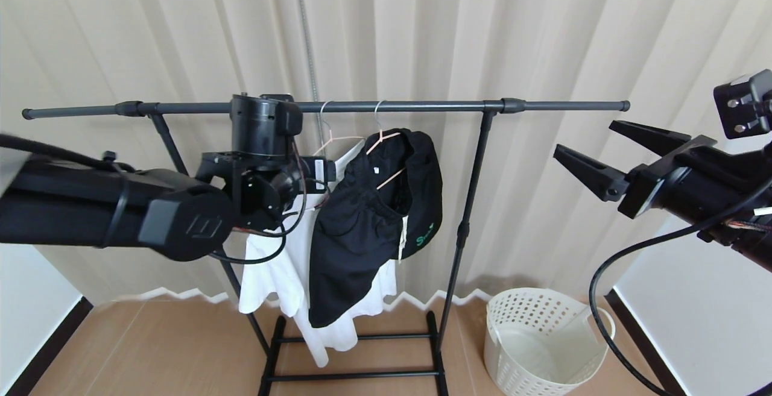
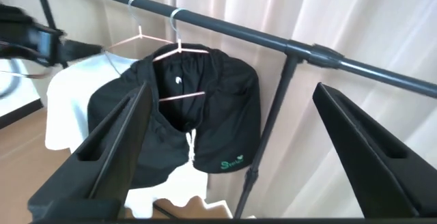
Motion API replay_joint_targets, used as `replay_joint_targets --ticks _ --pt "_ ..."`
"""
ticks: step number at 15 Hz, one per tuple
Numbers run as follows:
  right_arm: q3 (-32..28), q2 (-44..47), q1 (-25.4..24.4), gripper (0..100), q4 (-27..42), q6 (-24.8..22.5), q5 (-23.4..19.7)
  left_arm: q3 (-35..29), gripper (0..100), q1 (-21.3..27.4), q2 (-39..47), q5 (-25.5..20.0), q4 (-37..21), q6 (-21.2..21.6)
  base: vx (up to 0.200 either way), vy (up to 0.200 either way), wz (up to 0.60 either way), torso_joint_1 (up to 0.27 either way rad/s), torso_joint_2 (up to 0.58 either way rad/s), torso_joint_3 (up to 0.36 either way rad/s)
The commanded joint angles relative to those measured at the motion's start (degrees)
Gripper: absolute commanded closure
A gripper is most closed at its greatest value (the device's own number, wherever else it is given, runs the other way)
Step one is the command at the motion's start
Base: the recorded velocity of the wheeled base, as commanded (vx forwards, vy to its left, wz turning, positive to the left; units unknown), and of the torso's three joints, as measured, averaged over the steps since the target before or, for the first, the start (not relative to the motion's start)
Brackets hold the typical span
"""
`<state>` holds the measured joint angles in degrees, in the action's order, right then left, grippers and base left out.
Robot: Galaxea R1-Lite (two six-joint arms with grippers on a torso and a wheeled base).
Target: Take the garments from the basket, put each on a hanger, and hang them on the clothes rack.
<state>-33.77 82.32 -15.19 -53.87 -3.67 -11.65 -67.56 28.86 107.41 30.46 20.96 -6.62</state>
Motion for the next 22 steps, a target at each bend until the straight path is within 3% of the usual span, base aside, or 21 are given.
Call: replay_joint_targets --ticks 1,6,8,10,11,14,16,18,19,20,21,22 --pt "5.0 -5.6 0.1 0 0.6 -0.1 0.5 10.3 0 -0.4 -11.3 -0.1 0.7 0.0 0.0 0.0 0.0 0.0 0.0 0.0" --pt "20.8 -19.0 -0.2 0 6.3 -0.2 5.4 30.3 0 2.3 -26.2 -0.2 2.4 -0.7 0.0 0.0 0.0 0.0 0.0 0.0" --pt "28.7 -25.4 -0.2 0 8.0 -0.1 7.5 42.2 0 2.5 -33.5 -0.3 6.1 -0.6 0.0 0.0 0.0 0.0 0.0 0.0" --pt "29.7 -26.2 -0.2 0 8.3 -0.1 7.7 44.0 0 2.5 -34.5 -0.3 6.4 -0.6 0.0 0.0 0.0 0.0 0.0 0.0" --pt "33.8 -30.7 -0.1 0 12.4 0.1 8.9 54.2 0 2.3 -39.7 -0.7 8.2 -1.5 0.0 0.0 0.0 0.0 0.0 0.0" --pt "33.8 -38.4 0.1 0 26.0 1.9 9.1 64.5 0 2.0 -45.7 -6.4 9.3 -3.0 0.0 0.0 0.0 0.0 0.0 0.0" --pt "33.8 -44.7 0.1 0 35.1 1.9 8.8 67.6 0 2.0 -49.2 -10.4 9.3 -3.0 0.0 0.0 0.0 0.0 0.0 0.0" --pt "33.8 -50.1 -0.1 0 42.7 2.0 8.5 67.6 0 2.0 -53.1 -14.2 4.0 -4.0 0.0 0.0 0.0 0.0 0.0 0.0" --pt "33.8 -55.6 -0.3 0 49.3 1.9 8.3 67.6 0 2.4 -59.1 -19.8 -2.6 -5.2 0.0 0.0 0.0 0.0 0.0 0.0" --pt "33.8 -58.2 -0.3 0 51.5 1.9 7.8 67.6 0 2.5 -62.6 -24.1 -8.8 -5.0 0.0 0.0 0.0 0.0 0.0 0.0" --pt "33.8 -59.0 0.2 0 51.6 2.0 7.7 67.6 0 2.6 -65.2 -25.6 -13.3 -4.8 0.0 0.0 0.0 0.0 0.0 0.0" --pt "33.8 -59.2 0.7 0 51.5 1.9 7.7 67.6 0 2.3 -65.8 -25.5 -13.2 -5.1 0.0 0.0 0.0 0.0 0.0 0.0"
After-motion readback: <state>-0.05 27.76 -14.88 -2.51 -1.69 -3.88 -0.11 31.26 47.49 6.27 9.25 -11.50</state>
